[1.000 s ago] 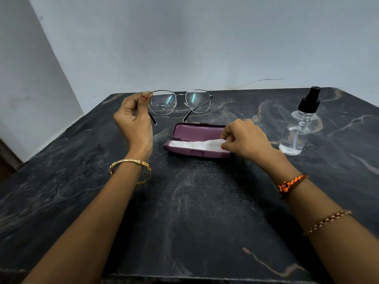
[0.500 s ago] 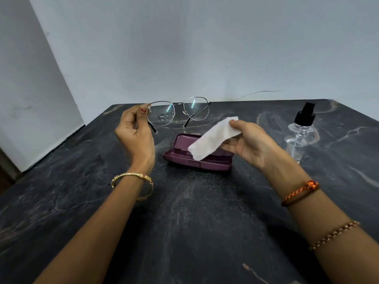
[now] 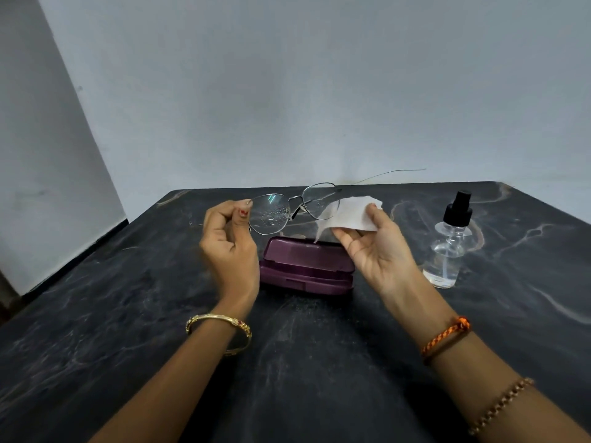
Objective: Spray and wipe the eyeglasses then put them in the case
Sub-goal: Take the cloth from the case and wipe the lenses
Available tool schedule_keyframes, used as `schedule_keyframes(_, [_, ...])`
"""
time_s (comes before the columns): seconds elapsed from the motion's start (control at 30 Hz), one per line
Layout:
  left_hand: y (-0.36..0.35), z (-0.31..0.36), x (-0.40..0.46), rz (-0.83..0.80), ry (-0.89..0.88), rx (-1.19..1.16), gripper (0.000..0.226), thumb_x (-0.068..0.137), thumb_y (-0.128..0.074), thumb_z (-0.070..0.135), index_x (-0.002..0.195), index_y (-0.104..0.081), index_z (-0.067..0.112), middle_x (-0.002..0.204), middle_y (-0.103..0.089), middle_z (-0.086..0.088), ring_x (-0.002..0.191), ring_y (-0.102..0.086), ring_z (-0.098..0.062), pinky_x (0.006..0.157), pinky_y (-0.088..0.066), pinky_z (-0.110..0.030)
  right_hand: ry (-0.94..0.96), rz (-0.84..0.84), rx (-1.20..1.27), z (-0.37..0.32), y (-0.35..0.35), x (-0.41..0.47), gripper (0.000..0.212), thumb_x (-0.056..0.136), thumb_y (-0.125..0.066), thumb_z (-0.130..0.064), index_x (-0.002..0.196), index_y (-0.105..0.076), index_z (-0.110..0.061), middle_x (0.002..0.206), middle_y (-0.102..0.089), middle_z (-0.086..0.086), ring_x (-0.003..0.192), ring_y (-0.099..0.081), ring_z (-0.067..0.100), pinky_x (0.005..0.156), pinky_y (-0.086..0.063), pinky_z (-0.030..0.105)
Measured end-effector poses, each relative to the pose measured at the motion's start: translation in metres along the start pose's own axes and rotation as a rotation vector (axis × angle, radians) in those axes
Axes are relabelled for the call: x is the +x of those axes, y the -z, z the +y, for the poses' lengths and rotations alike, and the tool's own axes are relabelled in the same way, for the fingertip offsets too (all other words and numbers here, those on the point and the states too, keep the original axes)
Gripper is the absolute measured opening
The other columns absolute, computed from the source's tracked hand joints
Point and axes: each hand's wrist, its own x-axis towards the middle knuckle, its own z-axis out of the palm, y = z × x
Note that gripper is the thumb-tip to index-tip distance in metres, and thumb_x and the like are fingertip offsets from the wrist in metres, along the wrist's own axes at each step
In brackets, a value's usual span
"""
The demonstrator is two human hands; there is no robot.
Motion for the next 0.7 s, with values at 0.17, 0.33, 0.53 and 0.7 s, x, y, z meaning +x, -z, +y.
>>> schedule_keyframes(0.17, [-0.0014,0.0021,-0.0083,-0.112,-0.094,0.098,0.020,0.087,-0.054,0.011,0.082,-0.057,0.030,0.086,-0.055,0.009,0.084,-0.057,-0.011,0.079,-0.049,-0.021,-0.001,-0.044,0.090,0.0003,-0.0025,-0.0019,0.037,0.094,-0.046,-0.021,0.126,-0.045,-0.002,0.126,-0.055,0.019,0.114,-0.055,0.031,0.073,-0.050,0.046])
schedule_keyframes(0.33, [0.0003,0.0030,-0.0074,-0.139,-0.120,0.139,0.010,0.086,-0.055,0.010,0.086,-0.058,0.020,0.085,-0.055,0.008,0.083,-0.057,-0.022,0.078,-0.050,-0.038,-0.034,-0.105,0.196,-0.0032,-0.0015,-0.0067,0.037,0.090,-0.048,-0.034,0.107,-0.053,-0.002,0.107,-0.059,0.017,0.106,-0.058,0.031,0.086,-0.048,0.044])
schedule_keyframes(0.53, [0.0011,0.0021,-0.0055,-0.161,-0.110,0.133,0.009,0.085,-0.055,0.008,0.090,-0.059,0.015,0.084,-0.055,0.008,0.081,-0.057,-0.011,0.076,-0.050,-0.024,-0.005,-0.073,0.112,-0.0018,-0.0003,-0.0046,0.016,0.090,-0.041,-0.004,0.090,-0.057,0.000,0.111,-0.062,0.013,0.108,-0.058,0.028,0.090,-0.048,0.039])
schedule_keyframes(0.7, [0.0002,0.0010,-0.0085,-0.234,-0.140,0.126,0.019,0.085,-0.055,0.010,0.083,-0.057,0.029,0.086,-0.055,0.008,0.085,-0.059,-0.020,0.079,-0.051,-0.028,0.069,-0.058,0.014,0.0015,0.0038,-0.0032,0.018,0.081,-0.052,0.012,0.087,-0.056,-0.005,0.086,-0.063,0.009,0.075,-0.064,0.016,0.058,-0.058,0.022])
